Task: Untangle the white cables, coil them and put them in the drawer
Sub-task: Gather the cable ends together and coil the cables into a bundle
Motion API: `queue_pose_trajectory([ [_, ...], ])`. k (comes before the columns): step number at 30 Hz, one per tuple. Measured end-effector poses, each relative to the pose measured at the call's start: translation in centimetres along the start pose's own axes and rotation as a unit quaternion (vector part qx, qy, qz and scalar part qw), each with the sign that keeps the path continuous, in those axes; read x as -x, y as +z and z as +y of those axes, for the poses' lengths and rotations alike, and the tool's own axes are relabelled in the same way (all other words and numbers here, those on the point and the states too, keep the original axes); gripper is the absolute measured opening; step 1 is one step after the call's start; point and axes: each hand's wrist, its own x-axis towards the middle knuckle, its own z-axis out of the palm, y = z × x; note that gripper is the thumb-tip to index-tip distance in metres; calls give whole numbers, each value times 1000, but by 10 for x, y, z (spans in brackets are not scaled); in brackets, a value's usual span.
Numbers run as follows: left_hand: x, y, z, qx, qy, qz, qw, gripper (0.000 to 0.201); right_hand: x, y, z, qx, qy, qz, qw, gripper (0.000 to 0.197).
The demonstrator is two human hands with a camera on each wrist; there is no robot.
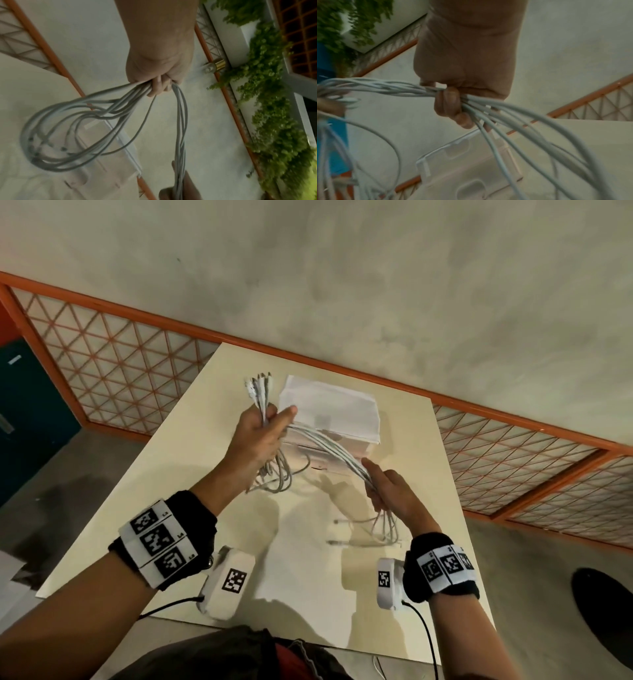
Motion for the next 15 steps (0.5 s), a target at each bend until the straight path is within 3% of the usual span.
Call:
queue_pose_trajectory([
  [5, -11, -15, 18, 22, 57, 59, 996, 46, 1, -10, 26, 9, -21, -8, 1000, 69],
  [11, -16, -25, 3, -61, 90, 100, 989, 48, -1, -15, 44, 30, -21, -74, 997, 60],
  [15, -14, -19, -2, -84, 106, 103, 985, 48, 5, 7, 46, 69, -3, -113, 991, 47],
])
